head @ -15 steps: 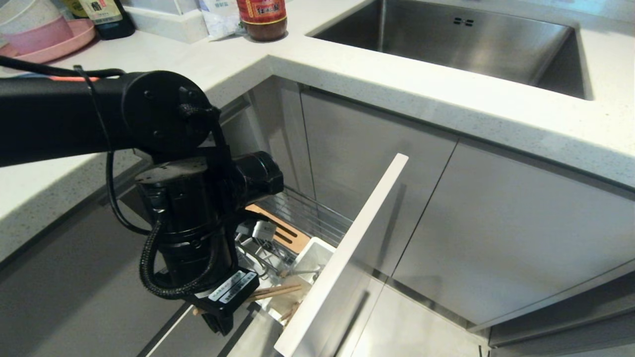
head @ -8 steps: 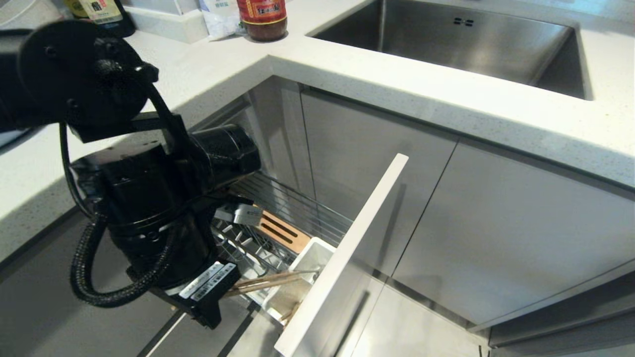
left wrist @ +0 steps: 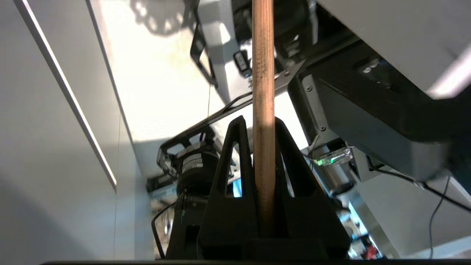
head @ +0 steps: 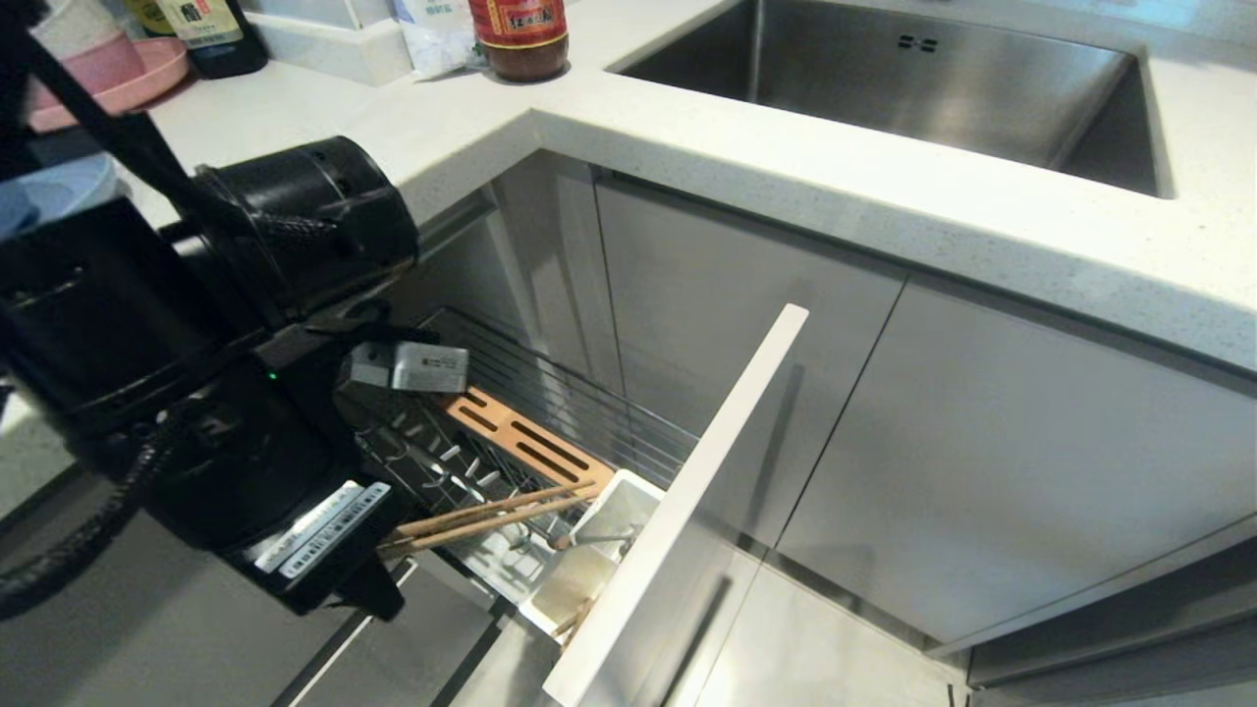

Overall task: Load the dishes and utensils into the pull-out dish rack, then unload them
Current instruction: Take the chopsticks out of the cupboard

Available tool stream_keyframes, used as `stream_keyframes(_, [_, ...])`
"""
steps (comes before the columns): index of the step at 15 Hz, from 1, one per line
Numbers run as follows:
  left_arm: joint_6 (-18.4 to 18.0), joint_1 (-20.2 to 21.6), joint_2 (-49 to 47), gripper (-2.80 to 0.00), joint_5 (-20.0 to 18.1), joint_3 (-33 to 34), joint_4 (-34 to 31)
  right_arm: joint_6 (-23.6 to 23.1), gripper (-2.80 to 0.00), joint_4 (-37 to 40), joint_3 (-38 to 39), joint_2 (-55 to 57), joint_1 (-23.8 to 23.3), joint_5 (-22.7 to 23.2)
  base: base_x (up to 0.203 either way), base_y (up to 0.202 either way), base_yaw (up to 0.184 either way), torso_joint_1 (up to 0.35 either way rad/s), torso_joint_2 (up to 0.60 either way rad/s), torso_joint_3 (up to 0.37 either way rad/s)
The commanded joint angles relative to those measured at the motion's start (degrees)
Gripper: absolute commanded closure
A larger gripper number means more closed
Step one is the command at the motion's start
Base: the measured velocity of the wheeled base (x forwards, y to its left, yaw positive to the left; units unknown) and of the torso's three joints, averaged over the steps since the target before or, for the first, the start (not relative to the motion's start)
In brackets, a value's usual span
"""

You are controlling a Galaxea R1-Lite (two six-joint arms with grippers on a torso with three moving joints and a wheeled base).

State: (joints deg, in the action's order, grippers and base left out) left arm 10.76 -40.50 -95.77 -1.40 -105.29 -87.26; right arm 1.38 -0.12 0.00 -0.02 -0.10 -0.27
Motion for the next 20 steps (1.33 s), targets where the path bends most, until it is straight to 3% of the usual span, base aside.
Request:
stream_keyframes(1, [0.13, -0.67, 3.71, 0.0, 0.09, -0.9, -0.4, 0.03, 0.0, 0.02, 0.09, -0.16, 0.01, 0.0, 0.0, 0.0, 0.0, 0.0, 0.0, 0.0])
stream_keyframes(4, [0.27, -0.79, 7.8, 0.0, 2.86, -1.85, -0.4, 0.03, 0.0, -0.02, 0.09, -0.17, 0.01, 0.0, 0.0, 0.0, 0.0, 0.0, 0.0, 0.0])
stream_keyframes(8, [0.62, -0.71, 13.37, 0.0, 3.47, -4.46, -0.27, 0.01, 0.0, 0.01, 0.09, -0.15, 0.01, 0.0, 0.0, 0.0, 0.0, 0.0, 0.0, 0.0])
stream_keyframes(12, [1.24, 0.09, 18.46, 0.0, 3.42, -4.42, 5.74, 0.03, 0.0, -0.06, 0.09, -0.15, 0.01, 0.0, 0.0, 0.0, 0.0, 0.0, 0.0, 0.0])
stream_keyframes(16, [1.2, 4.49, 24.26, 0.0, 3.5, -4.4, 12.77, 0.01, 0.0, -0.05, 0.09, -0.15, 0.01, 0.0, 0.0, 0.0, 0.0, 0.0, 0.0, 0.0])
stream_keyframes(20, [1.11, 11.5, 30.61, 0.0, 3.82, -4.23, 21.42, 0.03, 0.0, 0.03, 0.09, -0.15, 0.01, 0.0, 0.0, 0.0, 0.0, 0.0, 0.0, 0.0])
